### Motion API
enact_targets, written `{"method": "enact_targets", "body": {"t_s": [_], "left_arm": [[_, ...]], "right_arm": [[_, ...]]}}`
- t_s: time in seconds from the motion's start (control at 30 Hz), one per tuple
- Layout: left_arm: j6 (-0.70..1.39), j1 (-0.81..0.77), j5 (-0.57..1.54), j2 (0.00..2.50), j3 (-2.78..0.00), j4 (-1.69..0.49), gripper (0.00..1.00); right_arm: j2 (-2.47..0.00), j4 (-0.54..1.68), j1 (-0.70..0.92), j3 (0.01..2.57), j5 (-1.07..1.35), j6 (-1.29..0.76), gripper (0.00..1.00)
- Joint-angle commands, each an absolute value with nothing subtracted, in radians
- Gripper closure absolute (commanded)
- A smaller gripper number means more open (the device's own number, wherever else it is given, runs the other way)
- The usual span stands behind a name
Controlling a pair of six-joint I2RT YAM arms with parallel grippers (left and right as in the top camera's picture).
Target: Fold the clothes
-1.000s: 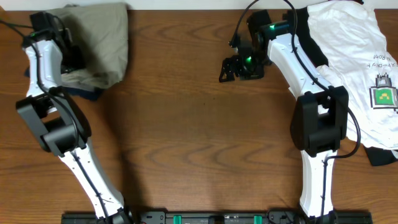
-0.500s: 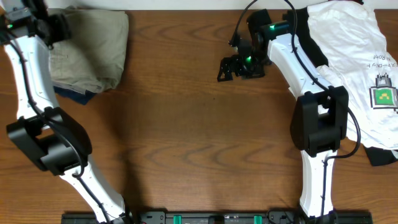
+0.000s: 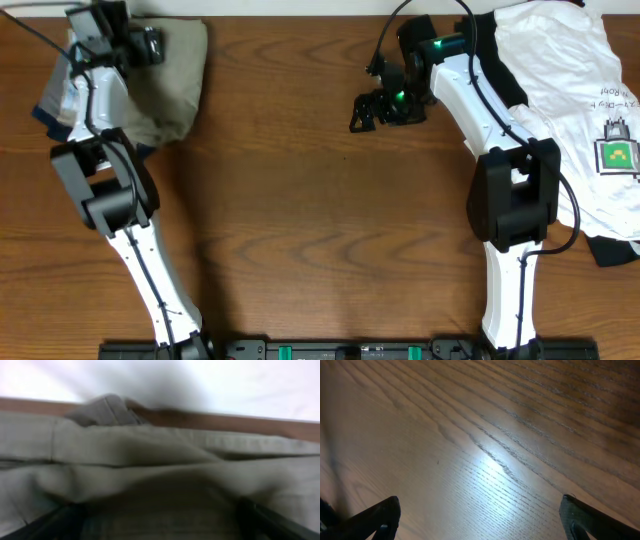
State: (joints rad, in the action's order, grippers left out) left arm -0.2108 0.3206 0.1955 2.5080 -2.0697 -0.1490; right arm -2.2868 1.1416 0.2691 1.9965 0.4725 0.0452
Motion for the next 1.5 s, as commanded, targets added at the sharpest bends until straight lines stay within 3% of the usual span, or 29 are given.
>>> {"method": "enact_targets", "body": {"t_s": [0.0,0.3,0.6,1.03,1.23,1.47], "left_arm": [[-0.224,0.329,0.194,2.584,-2.065,-0.127,0.02],[-0.224,0.331,0.194,2.659,-2.065,-0.133,0.02],[-0.224,0.331,0.194,2.438,-2.066,-0.262,0.02],[-0.224,0.331,0.194,2.024,-2.066,-0.604,0.02],[-0.224,0.331,0.194,1.978,-2.066,-0.621,0.02],[-0.224,0.331,0.194,1.981,-2.065,-0.648,0.02]], "right_arm": [[-2.293,1.137,0.278,2.016,0.474,0.069,0.01],[-2.293,1.12,0.278,2.016,0.474,0.069,0.01],[-2.289,1.103,0.26,2.048,0.435,0.081,0.01],[-2.282,1.132,0.228,2.419,0.279,0.11,0.01],[-2.234,1.201,0.231,2.605,0.282,0.099,0.01],[-2.186,1.201,0.263,2.629,0.35,0.007,0.01]]}}
